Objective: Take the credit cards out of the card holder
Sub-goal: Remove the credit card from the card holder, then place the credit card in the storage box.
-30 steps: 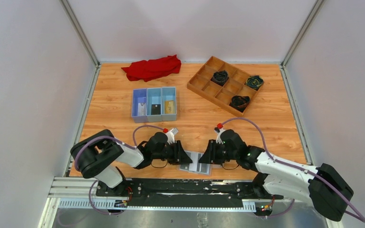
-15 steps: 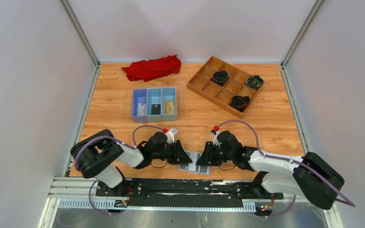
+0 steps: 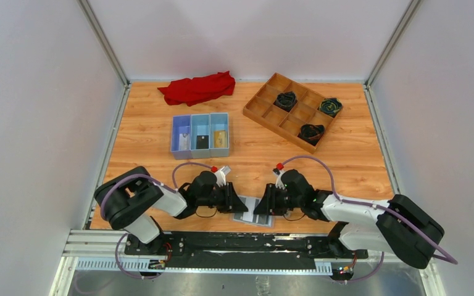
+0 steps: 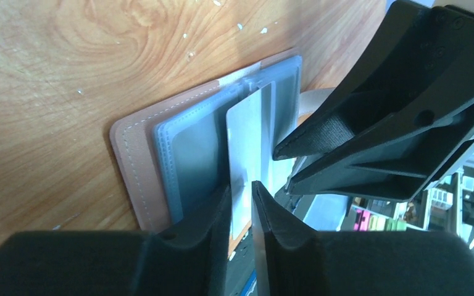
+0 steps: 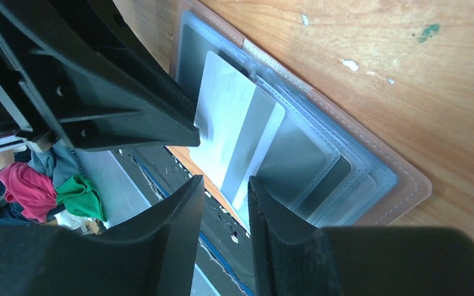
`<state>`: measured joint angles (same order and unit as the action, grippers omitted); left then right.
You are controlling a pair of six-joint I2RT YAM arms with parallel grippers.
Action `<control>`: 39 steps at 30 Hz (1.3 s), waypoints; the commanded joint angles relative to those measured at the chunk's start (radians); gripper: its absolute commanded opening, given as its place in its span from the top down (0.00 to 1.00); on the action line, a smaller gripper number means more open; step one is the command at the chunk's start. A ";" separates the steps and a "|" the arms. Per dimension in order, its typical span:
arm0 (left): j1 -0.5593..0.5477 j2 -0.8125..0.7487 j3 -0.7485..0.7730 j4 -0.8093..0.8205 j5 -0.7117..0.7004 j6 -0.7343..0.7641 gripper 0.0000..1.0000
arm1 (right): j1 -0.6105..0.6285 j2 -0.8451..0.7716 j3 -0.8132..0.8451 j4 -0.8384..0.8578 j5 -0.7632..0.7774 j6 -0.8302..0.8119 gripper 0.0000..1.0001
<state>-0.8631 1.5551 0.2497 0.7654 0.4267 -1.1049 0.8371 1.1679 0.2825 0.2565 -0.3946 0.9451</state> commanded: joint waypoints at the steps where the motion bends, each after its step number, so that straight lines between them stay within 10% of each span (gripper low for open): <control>1: 0.004 0.039 -0.005 0.056 0.023 0.011 0.82 | 0.012 0.038 -0.024 -0.062 0.034 -0.014 0.63; 5: 0.006 0.059 -0.033 0.127 0.020 -0.020 1.00 | 0.011 0.041 -0.020 -0.068 0.039 -0.017 0.63; 11: 0.044 0.031 -0.084 0.173 0.014 -0.041 1.00 | 0.009 0.007 -0.015 -0.149 0.078 -0.031 0.63; 21: 0.118 -0.341 0.059 -0.555 -0.112 0.255 1.00 | -0.016 -0.123 -0.011 -0.329 0.144 -0.094 0.63; 29: 0.117 -0.567 0.572 -1.419 -0.504 0.568 1.00 | -0.017 -0.195 0.143 -0.529 0.246 -0.195 0.63; 39: 0.165 -0.445 0.961 -1.779 -0.868 0.710 1.00 | -0.027 -0.250 0.231 -0.639 0.446 -0.220 0.58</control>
<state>-0.7261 1.0187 1.1248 -0.7807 -0.2108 -0.4683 0.8280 0.9424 0.4858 -0.2775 -0.0811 0.7456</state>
